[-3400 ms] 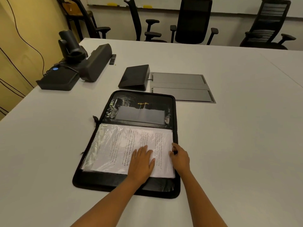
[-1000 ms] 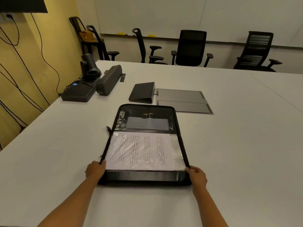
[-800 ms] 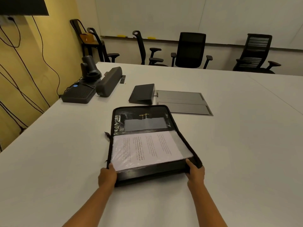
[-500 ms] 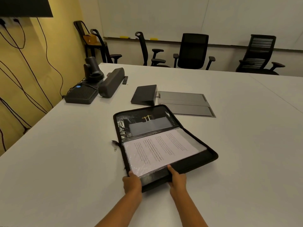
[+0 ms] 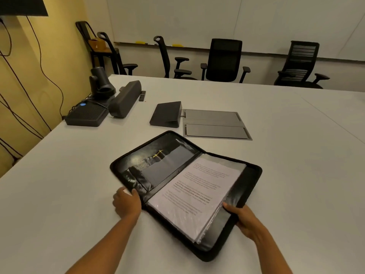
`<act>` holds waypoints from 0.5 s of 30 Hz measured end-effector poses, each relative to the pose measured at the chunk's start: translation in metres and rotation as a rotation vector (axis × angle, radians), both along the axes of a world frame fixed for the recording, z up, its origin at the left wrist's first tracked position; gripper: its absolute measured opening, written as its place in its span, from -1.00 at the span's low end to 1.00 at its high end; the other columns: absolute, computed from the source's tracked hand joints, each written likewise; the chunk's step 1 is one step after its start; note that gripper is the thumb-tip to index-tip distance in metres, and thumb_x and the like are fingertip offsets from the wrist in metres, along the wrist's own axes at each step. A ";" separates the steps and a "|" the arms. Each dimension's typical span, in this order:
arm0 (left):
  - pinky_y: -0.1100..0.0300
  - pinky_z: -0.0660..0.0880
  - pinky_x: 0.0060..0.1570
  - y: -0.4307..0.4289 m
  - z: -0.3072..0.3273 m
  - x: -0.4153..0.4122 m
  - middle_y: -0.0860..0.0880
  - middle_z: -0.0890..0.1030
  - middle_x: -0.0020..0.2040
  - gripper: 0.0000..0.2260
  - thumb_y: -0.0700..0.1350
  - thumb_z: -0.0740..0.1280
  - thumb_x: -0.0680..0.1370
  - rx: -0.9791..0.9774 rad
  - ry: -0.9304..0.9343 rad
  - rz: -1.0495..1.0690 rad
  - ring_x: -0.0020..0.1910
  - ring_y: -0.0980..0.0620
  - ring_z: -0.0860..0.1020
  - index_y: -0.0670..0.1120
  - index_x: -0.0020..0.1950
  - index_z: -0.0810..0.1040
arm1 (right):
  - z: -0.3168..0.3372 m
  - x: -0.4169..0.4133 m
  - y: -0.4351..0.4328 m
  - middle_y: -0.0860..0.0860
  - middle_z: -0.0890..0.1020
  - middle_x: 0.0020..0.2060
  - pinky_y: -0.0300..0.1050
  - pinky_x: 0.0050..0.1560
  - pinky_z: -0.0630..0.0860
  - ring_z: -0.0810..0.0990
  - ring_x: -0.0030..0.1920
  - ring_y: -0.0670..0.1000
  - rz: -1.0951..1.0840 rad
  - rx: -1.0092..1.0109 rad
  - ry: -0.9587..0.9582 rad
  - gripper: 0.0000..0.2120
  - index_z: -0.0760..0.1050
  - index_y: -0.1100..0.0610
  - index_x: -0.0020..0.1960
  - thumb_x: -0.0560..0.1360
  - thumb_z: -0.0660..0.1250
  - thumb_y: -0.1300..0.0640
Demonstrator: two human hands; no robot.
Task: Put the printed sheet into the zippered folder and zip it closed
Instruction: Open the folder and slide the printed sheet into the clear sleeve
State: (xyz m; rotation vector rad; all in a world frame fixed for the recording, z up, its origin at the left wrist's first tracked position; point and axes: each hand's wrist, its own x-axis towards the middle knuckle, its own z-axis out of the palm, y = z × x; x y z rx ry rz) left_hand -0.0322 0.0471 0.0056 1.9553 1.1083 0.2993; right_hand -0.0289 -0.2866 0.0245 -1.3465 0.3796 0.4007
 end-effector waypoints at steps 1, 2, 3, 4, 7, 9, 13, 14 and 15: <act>-0.20 0.35 0.19 0.006 -0.001 0.002 -0.33 0.40 0.30 -0.62 -0.15 0.28 0.55 0.056 0.017 -0.043 0.27 -0.33 0.37 -0.26 0.33 0.38 | 0.004 0.005 -0.007 0.11 0.70 -0.05 -0.09 -0.18 0.62 0.67 -0.03 0.12 0.043 -0.048 0.009 -0.58 0.52 0.19 0.14 0.30 0.48 0.24; -0.20 0.36 0.19 0.012 -0.002 0.004 -0.32 0.40 0.31 -0.63 -0.15 0.27 0.55 0.098 0.034 -0.091 0.27 -0.33 0.37 -0.26 0.33 0.38 | 0.010 0.012 -0.012 0.13 0.70 -0.04 -0.09 -0.18 0.62 0.67 -0.03 0.13 0.076 -0.095 0.013 -0.53 0.51 0.21 0.16 0.27 0.50 0.21; -0.19 0.36 0.20 0.017 -0.002 0.006 -0.31 0.40 0.32 -0.63 -0.16 0.27 0.56 0.130 0.057 -0.146 0.27 -0.32 0.38 -0.25 0.33 0.39 | 0.015 0.019 -0.016 0.14 0.69 -0.03 -0.09 -0.20 0.62 0.67 -0.04 0.13 0.098 -0.138 0.005 -0.49 0.50 0.22 0.17 0.25 0.51 0.18; -0.17 0.37 0.21 0.021 -0.002 0.008 -0.29 0.40 0.32 -0.64 -0.16 0.27 0.56 0.161 0.091 -0.204 0.28 -0.30 0.39 -0.25 0.33 0.39 | 0.021 0.028 -0.017 0.15 0.68 -0.01 -0.10 -0.21 0.61 0.67 -0.05 0.12 0.103 -0.182 -0.018 -0.48 0.49 0.21 0.18 0.25 0.52 0.17; -0.14 0.36 0.25 0.032 -0.003 0.014 -0.26 0.38 0.35 -0.63 -0.16 0.26 0.56 0.248 0.186 -0.325 0.31 -0.25 0.37 -0.24 0.34 0.39 | 0.035 0.058 -0.009 0.18 0.60 0.11 -0.03 -0.07 0.59 0.60 0.02 0.15 0.007 -0.374 -0.131 -0.47 0.41 0.21 0.25 0.33 0.50 0.20; -0.13 0.35 0.28 0.041 -0.003 0.017 -0.24 0.35 0.38 -0.61 -0.15 0.25 0.55 0.322 0.240 -0.363 0.35 -0.23 0.34 -0.23 0.36 0.37 | 0.041 0.078 0.000 0.21 0.53 0.20 0.08 0.12 0.51 0.53 0.15 0.22 -0.079 -0.566 -0.165 -0.42 0.33 0.23 0.33 0.39 0.47 0.18; -0.14 0.30 0.35 0.064 -0.001 0.025 -0.26 0.29 0.43 -0.54 -0.10 0.25 0.56 0.361 0.312 -0.366 0.41 -0.23 0.27 -0.23 0.41 0.30 | 0.051 0.110 0.014 0.23 0.48 0.28 0.08 0.21 0.46 0.49 0.23 0.24 -0.090 -0.751 -0.234 -0.47 0.26 0.23 0.39 0.49 0.35 0.19; -0.14 0.29 0.35 0.071 -0.001 0.027 -0.27 0.30 0.43 -0.53 -0.09 0.25 0.56 0.340 0.321 -0.346 0.41 -0.24 0.27 -0.24 0.43 0.28 | 0.052 0.117 0.017 0.23 0.48 0.28 0.09 0.22 0.45 0.48 0.24 0.24 -0.071 -0.790 -0.258 -0.51 0.26 0.25 0.39 0.51 0.32 0.21; -0.14 0.29 0.35 0.078 -0.001 0.029 -0.28 0.31 0.41 -0.51 -0.09 0.25 0.56 0.319 0.333 -0.325 0.39 -0.25 0.28 -0.25 0.43 0.26 | 0.052 0.123 0.019 0.24 0.48 0.28 0.11 0.23 0.45 0.48 0.24 0.24 -0.049 -0.832 -0.280 -0.54 0.27 0.26 0.39 0.53 0.28 0.23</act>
